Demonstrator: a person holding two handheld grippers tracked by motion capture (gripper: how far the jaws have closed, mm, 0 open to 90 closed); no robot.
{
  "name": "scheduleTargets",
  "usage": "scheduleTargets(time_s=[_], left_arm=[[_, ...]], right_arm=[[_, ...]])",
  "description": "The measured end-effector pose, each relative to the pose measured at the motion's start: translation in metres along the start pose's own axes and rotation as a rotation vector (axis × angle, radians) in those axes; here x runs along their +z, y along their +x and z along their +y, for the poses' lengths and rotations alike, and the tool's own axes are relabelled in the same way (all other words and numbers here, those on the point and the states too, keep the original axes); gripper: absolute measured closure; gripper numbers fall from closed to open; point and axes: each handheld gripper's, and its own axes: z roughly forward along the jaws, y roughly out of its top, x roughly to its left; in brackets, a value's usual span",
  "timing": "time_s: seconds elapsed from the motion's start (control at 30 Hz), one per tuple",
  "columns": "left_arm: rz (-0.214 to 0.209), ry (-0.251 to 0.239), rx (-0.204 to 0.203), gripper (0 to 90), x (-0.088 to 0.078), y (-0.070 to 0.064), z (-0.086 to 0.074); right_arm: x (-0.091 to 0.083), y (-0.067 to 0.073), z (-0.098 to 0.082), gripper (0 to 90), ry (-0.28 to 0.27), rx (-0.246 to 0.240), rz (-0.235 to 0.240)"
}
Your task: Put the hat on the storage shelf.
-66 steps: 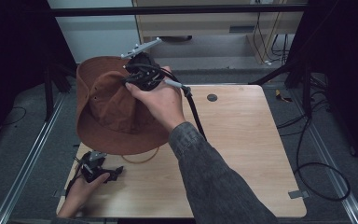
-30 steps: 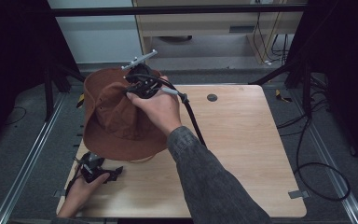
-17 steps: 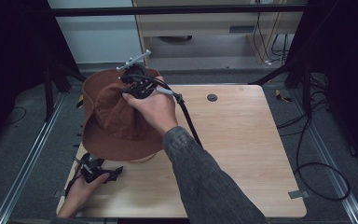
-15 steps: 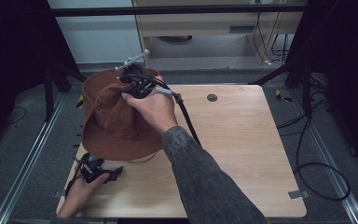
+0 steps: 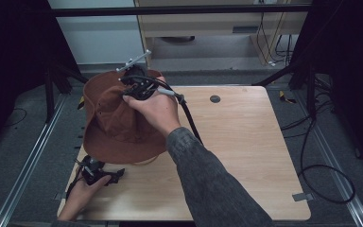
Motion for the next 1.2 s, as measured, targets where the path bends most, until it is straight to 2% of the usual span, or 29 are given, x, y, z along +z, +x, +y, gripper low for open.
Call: scheduleTargets(time_s=[0.07, 0.13, 0.3, 0.57, 0.6, 0.77, 0.8, 1.17, 1.2], left_arm=[[0.000, 0.002, 0.001, 0.0, 0.000, 0.000, 0.000], [-0.002, 0.000, -0.001, 0.0, 0.000, 0.000, 0.000], [0.000, 0.000, 0.000, 0.0, 0.000, 0.000, 0.000], [-0.002, 0.000, 0.000, 0.0, 0.000, 0.000, 0.000], [-0.002, 0.000, 0.000, 0.0, 0.000, 0.000, 0.000], [-0.001, -0.004, -0.004, 0.0, 0.000, 0.000, 0.000], [-0.001, -0.004, -0.004, 0.0, 0.000, 0.000, 0.000], [0.000, -0.006, -0.008, 0.0, 0.000, 0.000, 0.000], [-0.001, 0.004, 0.005, 0.0, 0.000, 0.001, 0.000]], right_arm=[[-0.001, 0.000, 0.000, 75.5, 0.003, 0.004, 0.007], [-0.002, 0.000, 0.000, 73.4, 0.003, 0.004, 0.002], [-0.001, -0.001, -0.001, 58.5, 0.004, 0.017, -0.018], [-0.004, -0.002, -0.003, 45.2, -0.002, 0.025, -0.023], [-0.006, -0.002, -0.004, 41.5, -0.004, 0.026, -0.023], [-0.014, -0.002, -0.004, 34.6, -0.018, 0.027, -0.027], [-0.017, -0.003, -0.005, 30.5, -0.015, 0.030, -0.024], [-0.027, -0.009, -0.013, 21.7, -0.024, 0.053, -0.020], [-0.028, -0.010, -0.014, 21.0, -0.024, 0.057, -0.023]])
